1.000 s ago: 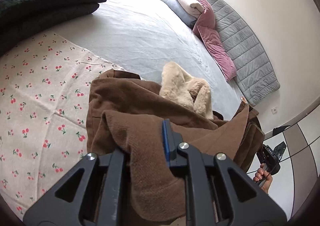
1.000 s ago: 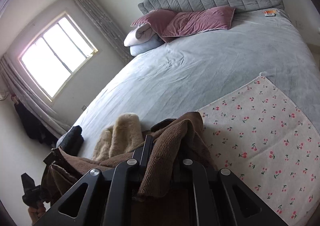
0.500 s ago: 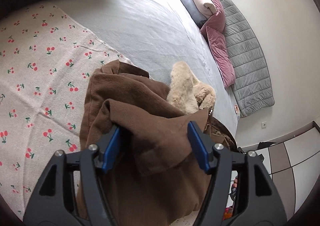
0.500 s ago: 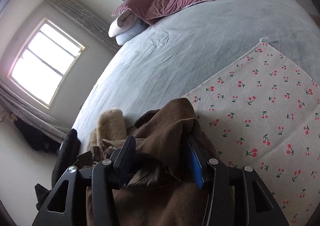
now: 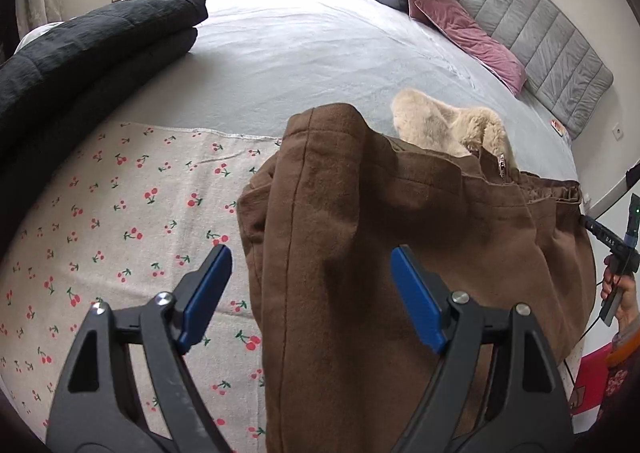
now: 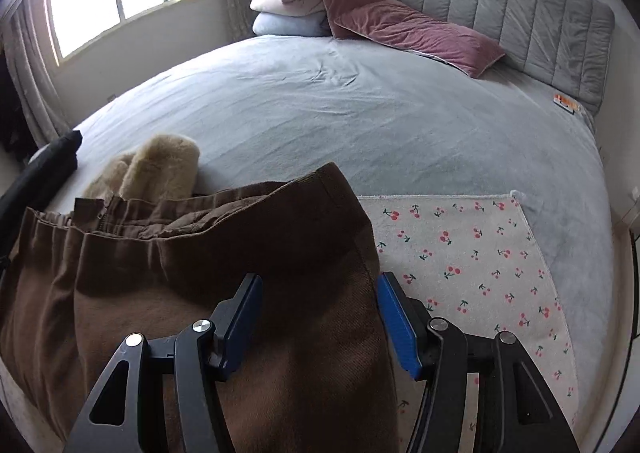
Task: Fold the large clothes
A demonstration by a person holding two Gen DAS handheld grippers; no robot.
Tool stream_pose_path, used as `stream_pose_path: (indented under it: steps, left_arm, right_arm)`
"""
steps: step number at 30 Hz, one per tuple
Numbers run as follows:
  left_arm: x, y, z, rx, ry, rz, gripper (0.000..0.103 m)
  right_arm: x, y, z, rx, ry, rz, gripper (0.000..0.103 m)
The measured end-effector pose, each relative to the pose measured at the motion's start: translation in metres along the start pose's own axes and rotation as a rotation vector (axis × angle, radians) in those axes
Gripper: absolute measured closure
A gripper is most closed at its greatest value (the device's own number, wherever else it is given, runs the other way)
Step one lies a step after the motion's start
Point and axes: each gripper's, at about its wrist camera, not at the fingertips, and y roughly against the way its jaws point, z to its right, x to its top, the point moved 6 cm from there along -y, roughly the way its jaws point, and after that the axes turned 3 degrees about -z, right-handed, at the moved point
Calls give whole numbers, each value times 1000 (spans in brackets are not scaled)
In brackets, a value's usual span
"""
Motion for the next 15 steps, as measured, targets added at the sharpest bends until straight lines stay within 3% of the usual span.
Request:
stream_pose_path:
  steps: [1, 2, 3, 4, 5, 7, 10, 13, 15]
  left_arm:
    - [4, -6, 4, 13, -10, -7, 25]
    - [8, -14, 6, 22, -14, -14, 37]
    - [12, -20, 8, 34, -10, -16, 48]
    - [15, -24, 8, 58, 2, -5, 78]
    - [17, -22, 7, 65, 26, 30, 92]
    - [19, -8, 9, 79, 58, 133, 95]
    - [25, 34, 18, 141, 12, 314, 96]
    - [44, 69, 18, 161, 14, 445, 96]
    - [64, 79, 16, 214, 16, 524, 96]
  right_arm:
    - [3, -10, -3, -32, 11, -7, 43]
    - [6, -20, -4, -59, 12, -12, 45]
    - [7, -28, -4, -67, 4, -7, 65]
    - [7, -35, -5, -71, -10, -5, 87]
    - [4, -40, -4, -90, -25, -3, 89]
    - [1, -33, -7, -180, -4, 71, 95]
    - [9, 10, -4, -324, -18, 253, 96]
    - [32, 49, 5, -422, -58, 411, 103]
    - [53, 67, 12, -507, -87, 494, 103]
